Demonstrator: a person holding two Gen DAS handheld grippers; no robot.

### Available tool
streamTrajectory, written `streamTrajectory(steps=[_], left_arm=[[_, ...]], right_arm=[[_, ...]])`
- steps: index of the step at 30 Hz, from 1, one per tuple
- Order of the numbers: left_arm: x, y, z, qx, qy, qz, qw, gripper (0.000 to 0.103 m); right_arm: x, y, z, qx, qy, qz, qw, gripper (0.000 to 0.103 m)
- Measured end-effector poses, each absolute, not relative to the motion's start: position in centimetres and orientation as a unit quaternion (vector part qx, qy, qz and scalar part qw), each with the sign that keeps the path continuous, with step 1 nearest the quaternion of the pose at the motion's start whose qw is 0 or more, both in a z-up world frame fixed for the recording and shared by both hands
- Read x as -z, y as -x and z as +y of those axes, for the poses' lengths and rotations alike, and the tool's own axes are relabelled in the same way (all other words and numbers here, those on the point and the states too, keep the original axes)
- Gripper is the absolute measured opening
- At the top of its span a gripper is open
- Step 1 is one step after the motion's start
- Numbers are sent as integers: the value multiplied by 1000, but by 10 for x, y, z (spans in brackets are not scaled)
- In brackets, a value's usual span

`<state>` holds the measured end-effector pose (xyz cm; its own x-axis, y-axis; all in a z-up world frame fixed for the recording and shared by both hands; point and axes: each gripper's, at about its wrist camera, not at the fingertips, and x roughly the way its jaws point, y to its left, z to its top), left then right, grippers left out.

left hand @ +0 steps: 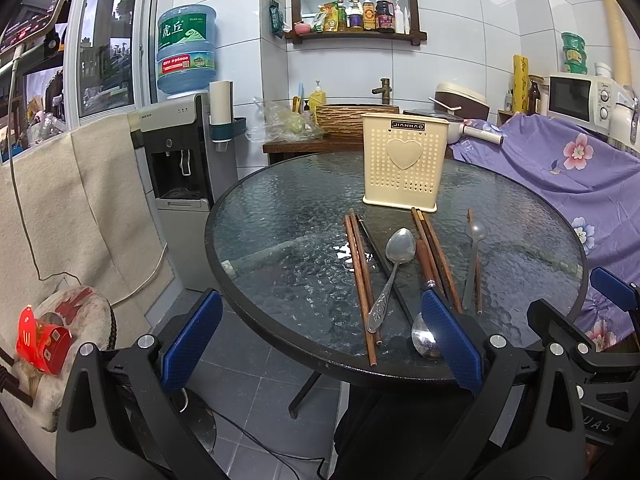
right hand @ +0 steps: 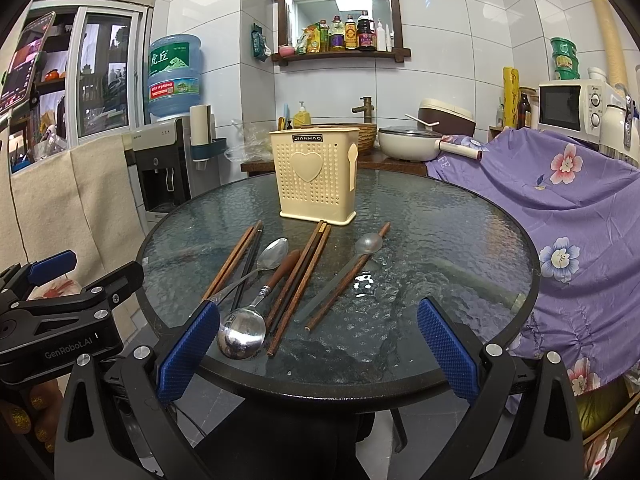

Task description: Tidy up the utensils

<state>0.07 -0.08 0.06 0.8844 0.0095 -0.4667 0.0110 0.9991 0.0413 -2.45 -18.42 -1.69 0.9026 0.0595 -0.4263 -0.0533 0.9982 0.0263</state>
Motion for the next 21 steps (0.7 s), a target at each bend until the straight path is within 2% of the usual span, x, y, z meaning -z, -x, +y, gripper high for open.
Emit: streamTrajectory(steps=[21], left_arm=[[1, -1, 0, 1, -22, 242, 970, 98]], right_arm=[[18, 22, -183, -29, -7, 220, 975, 97]])
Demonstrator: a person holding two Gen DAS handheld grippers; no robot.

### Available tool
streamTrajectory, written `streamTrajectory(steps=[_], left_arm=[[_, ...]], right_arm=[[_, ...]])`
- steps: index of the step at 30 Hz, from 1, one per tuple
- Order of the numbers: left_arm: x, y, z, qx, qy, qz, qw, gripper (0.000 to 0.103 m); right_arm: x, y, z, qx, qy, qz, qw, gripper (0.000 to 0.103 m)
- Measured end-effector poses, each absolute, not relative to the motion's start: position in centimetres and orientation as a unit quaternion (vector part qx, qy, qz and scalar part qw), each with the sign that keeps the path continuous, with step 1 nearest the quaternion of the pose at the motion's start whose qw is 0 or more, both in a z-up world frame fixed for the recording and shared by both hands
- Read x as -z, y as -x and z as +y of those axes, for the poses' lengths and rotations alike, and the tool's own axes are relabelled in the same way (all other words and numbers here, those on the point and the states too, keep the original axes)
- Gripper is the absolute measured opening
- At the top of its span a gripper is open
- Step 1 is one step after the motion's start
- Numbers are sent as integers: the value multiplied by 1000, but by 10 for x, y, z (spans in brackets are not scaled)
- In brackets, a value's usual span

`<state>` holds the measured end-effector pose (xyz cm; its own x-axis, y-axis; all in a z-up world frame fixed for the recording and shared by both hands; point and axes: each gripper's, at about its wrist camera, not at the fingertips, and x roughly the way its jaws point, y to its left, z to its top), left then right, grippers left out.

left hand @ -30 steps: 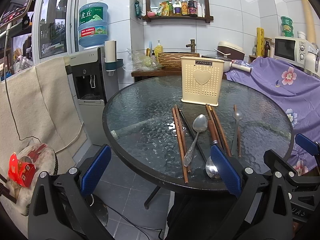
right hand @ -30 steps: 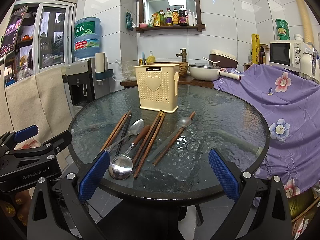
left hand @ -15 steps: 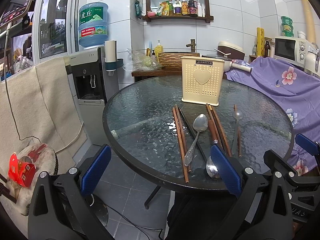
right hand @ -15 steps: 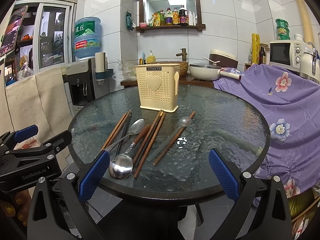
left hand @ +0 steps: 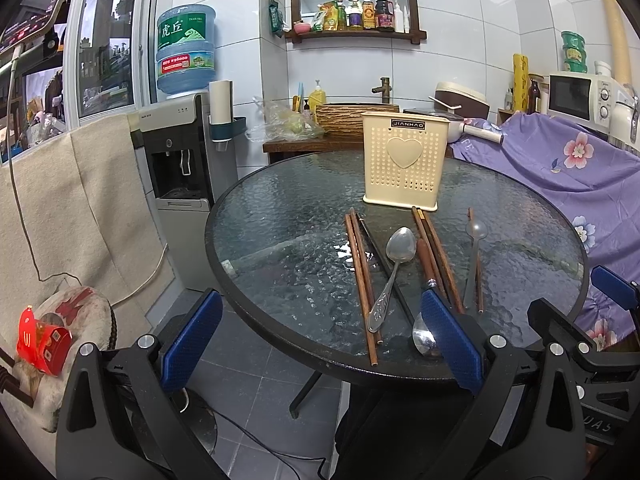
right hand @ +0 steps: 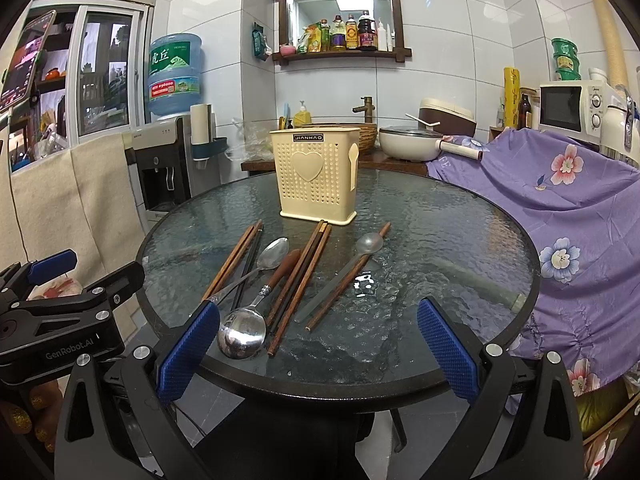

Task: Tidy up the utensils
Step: 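Lower the right tool to a brown chopstick and close on it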

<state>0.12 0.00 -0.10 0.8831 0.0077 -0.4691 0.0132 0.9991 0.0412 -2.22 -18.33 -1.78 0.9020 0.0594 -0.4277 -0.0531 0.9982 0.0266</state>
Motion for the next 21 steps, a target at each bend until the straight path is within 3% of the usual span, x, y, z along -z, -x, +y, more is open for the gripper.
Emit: streamTrajectory(steps=[12, 21], left_arm=[[11, -31, 18, -5, -17, 275, 961, 98], [13, -68, 25, 14, -31, 285, 958, 89]], right_arm=[[26, -3, -200, -5, -11, 236, 972, 97], [27, -41, -211, -3, -1, 263, 965, 97]])
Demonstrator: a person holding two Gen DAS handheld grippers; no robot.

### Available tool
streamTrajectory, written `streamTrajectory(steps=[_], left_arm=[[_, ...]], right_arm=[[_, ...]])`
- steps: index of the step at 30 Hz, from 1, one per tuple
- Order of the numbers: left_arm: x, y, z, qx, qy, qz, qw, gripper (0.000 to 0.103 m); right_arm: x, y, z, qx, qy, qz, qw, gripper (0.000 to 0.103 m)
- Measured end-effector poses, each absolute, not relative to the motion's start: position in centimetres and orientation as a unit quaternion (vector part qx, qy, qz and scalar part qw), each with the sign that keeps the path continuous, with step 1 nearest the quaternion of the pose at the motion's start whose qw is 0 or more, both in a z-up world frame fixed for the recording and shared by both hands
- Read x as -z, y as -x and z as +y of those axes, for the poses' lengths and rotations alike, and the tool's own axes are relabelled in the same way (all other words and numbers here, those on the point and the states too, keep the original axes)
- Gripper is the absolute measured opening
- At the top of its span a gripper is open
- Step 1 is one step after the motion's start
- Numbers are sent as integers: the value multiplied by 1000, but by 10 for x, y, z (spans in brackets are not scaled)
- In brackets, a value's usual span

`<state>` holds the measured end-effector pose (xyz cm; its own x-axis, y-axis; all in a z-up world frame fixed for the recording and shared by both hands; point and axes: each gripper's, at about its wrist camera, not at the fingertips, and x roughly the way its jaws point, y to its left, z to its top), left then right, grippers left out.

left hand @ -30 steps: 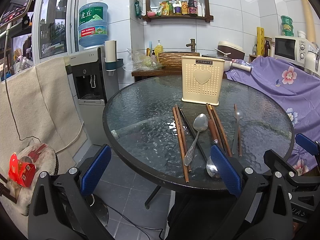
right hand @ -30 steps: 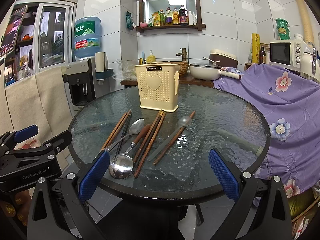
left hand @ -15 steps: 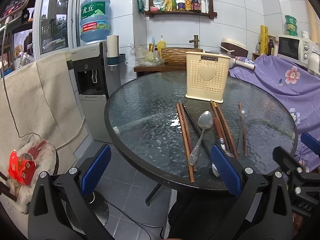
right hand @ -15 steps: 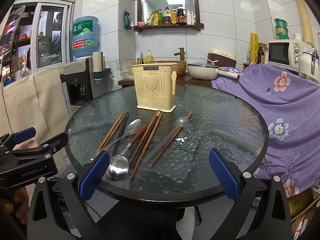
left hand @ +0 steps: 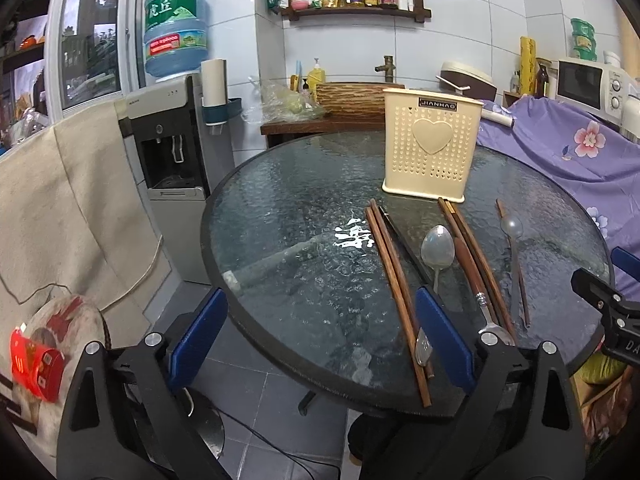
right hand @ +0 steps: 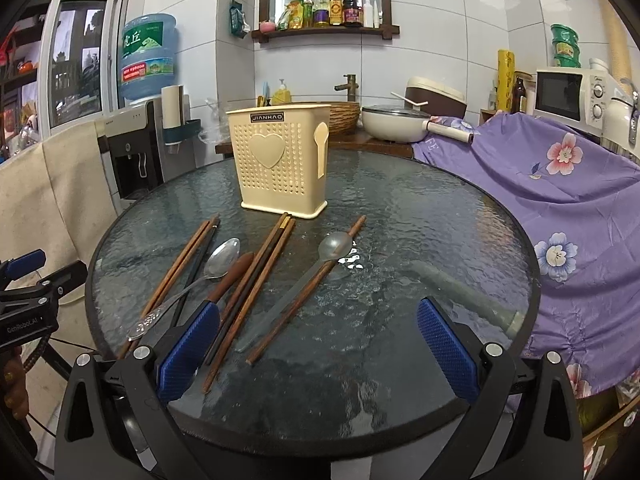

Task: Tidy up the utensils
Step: 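Lower the right tool to a brown chopstick and close on it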

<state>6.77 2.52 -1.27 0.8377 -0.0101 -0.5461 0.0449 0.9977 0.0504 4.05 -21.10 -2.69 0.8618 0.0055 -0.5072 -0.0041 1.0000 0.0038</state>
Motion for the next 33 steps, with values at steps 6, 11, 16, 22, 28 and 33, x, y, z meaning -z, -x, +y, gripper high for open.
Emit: streamTrajectory(steps=[6, 11, 16, 22, 28, 33], left_arm=[[20, -95, 19, 41, -33, 305, 951, 77], [26, -120, 18, 51, -39, 328, 943, 65], [31, -143, 18, 61, -35, 350, 934, 53], [34, -174, 20, 68, -35, 373, 925, 40], [37, -202, 10, 93, -29, 394, 914, 32], [41, -222, 2, 111, -19, 410, 905, 30]], right_arm=[[31, -69, -213, -8, 13, 289, 957, 97], [29, -90, -220, -3, 18, 300, 954, 97], [28, -112, -227, -8, 12, 315, 949, 96], [28, -143, -244, -13, -22, 340, 940, 90], [29, -174, -249, -17, -38, 365, 930, 79], [31, -193, -241, -15, -25, 377, 926, 75]])
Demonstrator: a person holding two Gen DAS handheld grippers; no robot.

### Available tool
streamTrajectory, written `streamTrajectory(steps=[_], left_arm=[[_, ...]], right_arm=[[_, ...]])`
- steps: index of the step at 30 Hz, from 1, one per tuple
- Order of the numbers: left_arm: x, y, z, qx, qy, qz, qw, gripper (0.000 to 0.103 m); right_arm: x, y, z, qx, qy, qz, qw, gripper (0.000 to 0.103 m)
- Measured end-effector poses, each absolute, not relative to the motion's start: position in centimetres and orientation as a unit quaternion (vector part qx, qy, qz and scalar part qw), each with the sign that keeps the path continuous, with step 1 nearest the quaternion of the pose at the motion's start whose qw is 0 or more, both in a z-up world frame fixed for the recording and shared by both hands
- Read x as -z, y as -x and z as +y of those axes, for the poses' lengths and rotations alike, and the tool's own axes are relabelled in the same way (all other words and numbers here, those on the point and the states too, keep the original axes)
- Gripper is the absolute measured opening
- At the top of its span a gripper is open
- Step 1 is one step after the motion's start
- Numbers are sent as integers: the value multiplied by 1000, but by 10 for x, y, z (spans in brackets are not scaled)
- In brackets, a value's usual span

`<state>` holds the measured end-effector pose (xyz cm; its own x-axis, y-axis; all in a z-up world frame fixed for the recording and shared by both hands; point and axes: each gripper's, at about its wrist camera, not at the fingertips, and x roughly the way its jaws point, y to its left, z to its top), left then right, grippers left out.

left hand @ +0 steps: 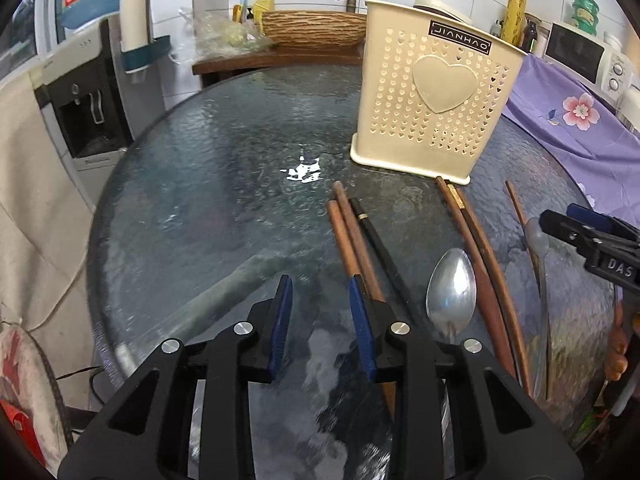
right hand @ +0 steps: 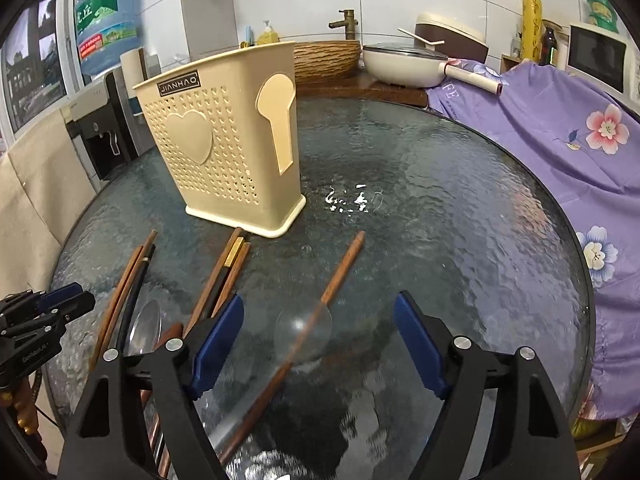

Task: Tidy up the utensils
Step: 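Lower the right tool to a brown chopstick and close on it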

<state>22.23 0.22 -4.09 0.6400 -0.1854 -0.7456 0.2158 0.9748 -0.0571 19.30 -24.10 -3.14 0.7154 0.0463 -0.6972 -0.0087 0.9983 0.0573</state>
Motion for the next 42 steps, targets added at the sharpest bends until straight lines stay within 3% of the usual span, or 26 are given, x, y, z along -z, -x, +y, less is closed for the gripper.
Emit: streamTrajectory(steps=[15, 21, 35, 42], left_arm=[[52, -242, -15, 130, -39, 424, 895, 30], [56, -245, -11, 124, -47, 431, 893, 25], [55, -269, -23, 119, -62, 442, 887, 18], [55, -270, -29, 113, -67, 439, 889, 15]], right_arm=[[34, -207, -247, -12, -27, 385, 922, 75], [35, -216, -257, -1, -29, 393, 919, 75], [50, -258, -247, 15, -57, 453, 889, 48], [53, -272, -237, 36, -41, 458, 887, 45]])
